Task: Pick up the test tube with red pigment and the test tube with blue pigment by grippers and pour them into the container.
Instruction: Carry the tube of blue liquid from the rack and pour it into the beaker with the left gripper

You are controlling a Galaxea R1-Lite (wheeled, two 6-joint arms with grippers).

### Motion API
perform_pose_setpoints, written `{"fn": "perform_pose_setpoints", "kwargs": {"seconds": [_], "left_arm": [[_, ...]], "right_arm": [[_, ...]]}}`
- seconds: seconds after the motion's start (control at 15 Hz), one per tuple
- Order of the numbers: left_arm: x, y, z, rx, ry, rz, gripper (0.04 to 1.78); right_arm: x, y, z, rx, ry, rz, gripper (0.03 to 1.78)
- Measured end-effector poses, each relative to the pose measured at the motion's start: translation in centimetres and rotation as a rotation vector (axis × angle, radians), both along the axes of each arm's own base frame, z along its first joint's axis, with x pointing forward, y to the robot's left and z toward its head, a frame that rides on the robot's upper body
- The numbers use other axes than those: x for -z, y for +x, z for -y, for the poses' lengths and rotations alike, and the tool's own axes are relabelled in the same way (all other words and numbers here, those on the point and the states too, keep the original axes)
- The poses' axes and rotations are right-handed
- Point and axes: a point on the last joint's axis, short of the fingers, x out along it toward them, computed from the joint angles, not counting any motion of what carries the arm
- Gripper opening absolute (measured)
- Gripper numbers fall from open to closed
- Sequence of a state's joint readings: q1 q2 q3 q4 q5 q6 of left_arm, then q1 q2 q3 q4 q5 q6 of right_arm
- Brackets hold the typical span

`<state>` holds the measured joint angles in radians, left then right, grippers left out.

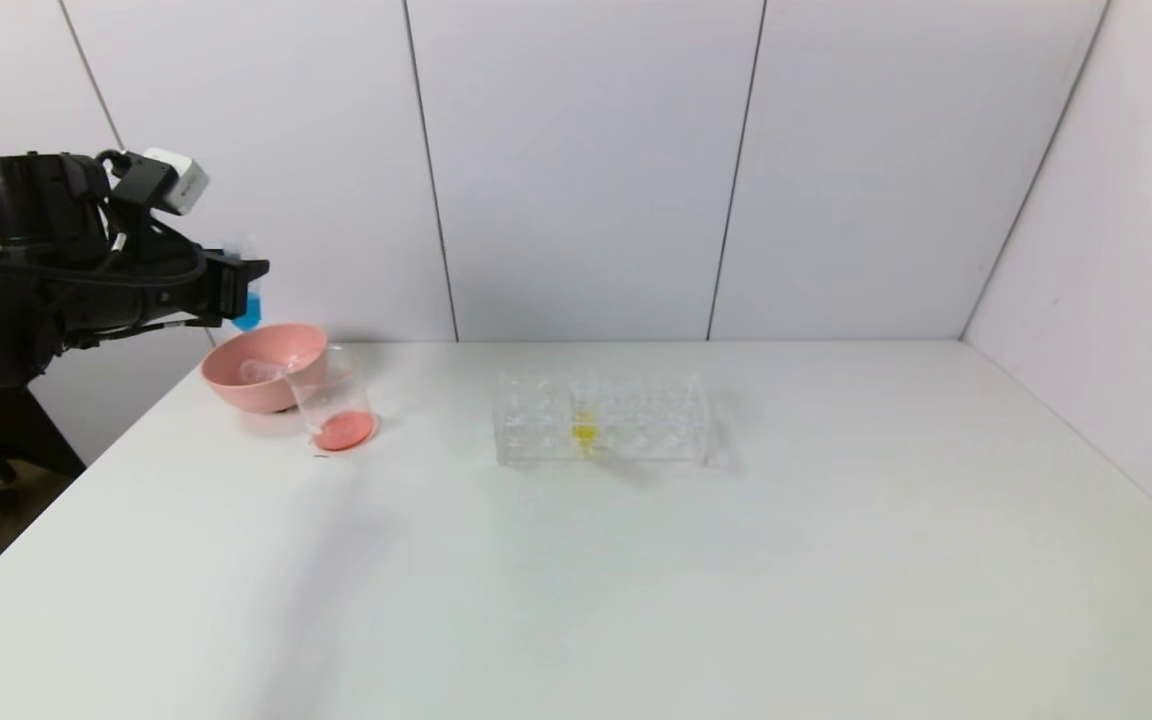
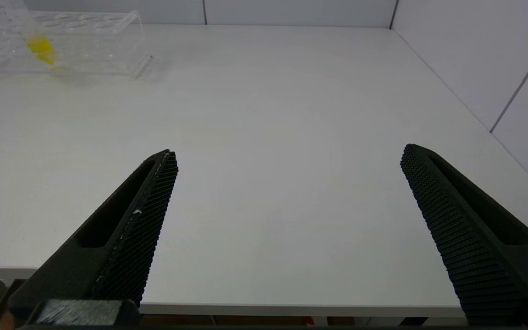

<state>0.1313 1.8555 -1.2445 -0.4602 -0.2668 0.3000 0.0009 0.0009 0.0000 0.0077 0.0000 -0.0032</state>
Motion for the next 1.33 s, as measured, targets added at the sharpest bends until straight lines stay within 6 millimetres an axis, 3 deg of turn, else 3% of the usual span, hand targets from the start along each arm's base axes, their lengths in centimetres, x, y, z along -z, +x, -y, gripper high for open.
{"fn": "perform_pose_setpoints", "kwargs": {"seconds": [0.8,1.33], "left_arm": [[-1.8,-0.3,-0.2,0.121,0.126,-0.189,0.44],[-4.1,-0.2,-0.8,0.248,0.269,-0.177,0.44]], "right_arm": [[0.0,0.0,0.0,0.0,0.0,0.0,1.77],[0.0,0.0,0.0,0.0,0.0,0.0,1.78]]}}
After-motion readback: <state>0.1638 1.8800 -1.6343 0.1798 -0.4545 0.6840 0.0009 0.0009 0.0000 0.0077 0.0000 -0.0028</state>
